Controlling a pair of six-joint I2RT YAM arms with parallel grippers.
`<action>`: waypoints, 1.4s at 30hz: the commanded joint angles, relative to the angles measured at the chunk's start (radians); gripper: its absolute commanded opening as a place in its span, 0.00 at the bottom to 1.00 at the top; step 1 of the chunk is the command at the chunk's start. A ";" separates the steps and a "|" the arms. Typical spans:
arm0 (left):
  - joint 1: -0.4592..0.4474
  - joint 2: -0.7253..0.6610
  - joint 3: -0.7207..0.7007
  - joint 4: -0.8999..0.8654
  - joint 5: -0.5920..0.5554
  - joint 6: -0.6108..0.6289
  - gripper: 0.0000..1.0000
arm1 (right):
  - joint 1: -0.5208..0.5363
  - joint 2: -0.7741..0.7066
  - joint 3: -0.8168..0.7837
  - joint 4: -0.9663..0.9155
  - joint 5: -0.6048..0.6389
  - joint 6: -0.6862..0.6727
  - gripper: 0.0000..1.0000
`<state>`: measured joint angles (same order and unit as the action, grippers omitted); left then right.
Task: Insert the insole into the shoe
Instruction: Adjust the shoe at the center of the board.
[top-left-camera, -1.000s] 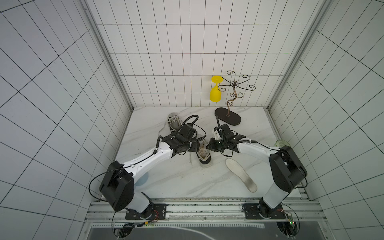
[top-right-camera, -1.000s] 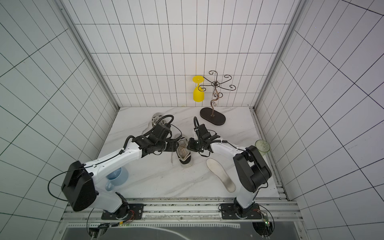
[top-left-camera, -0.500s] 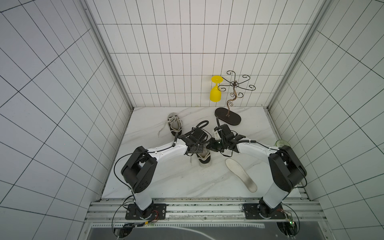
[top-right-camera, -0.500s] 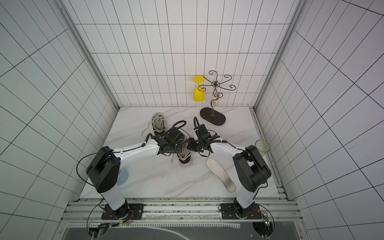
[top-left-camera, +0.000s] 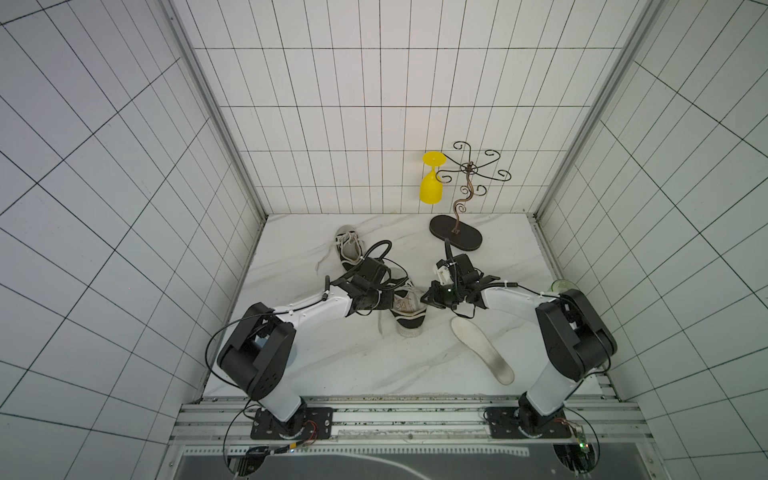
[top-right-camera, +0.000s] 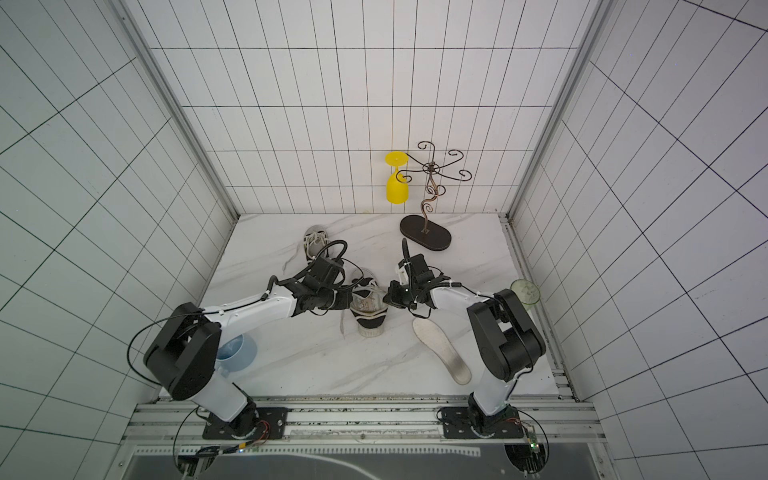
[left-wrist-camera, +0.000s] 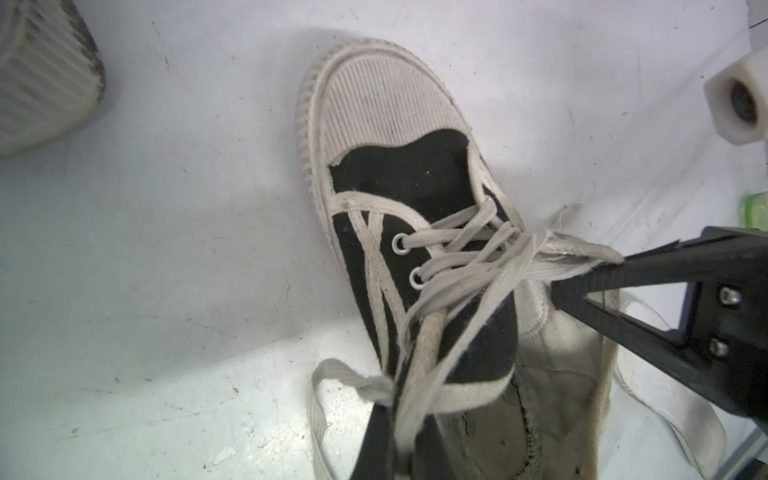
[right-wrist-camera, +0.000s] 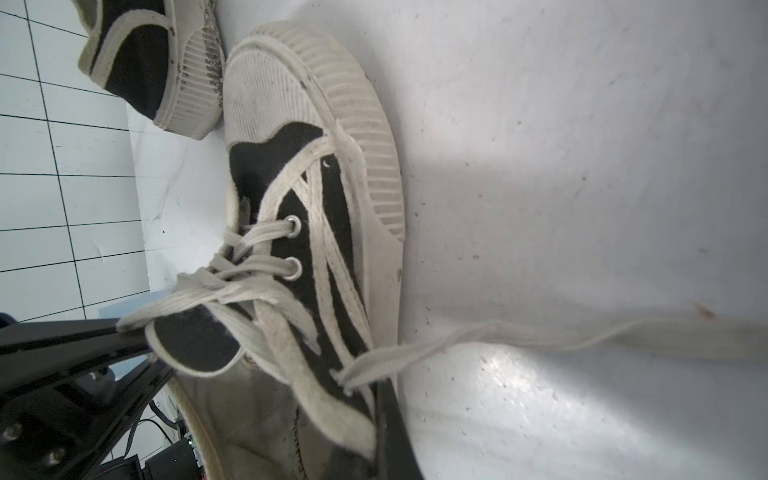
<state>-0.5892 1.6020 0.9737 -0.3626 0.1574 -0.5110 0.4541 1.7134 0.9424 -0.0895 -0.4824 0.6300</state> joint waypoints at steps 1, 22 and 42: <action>0.079 -0.047 -0.033 -0.065 -0.050 0.057 0.02 | -0.092 0.030 -0.043 -0.083 0.184 -0.063 0.00; -0.136 0.030 0.353 -0.354 -0.227 0.237 0.46 | 0.071 0.034 0.157 -0.036 0.042 -0.103 0.06; -0.192 0.190 0.490 -0.458 -0.020 0.767 0.38 | -0.122 -0.145 0.103 -0.212 -0.015 -0.072 0.55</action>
<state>-0.7834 1.7794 1.4086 -0.7784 0.1429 0.1673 0.3676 1.6032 1.0298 -0.1936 -0.5083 0.5671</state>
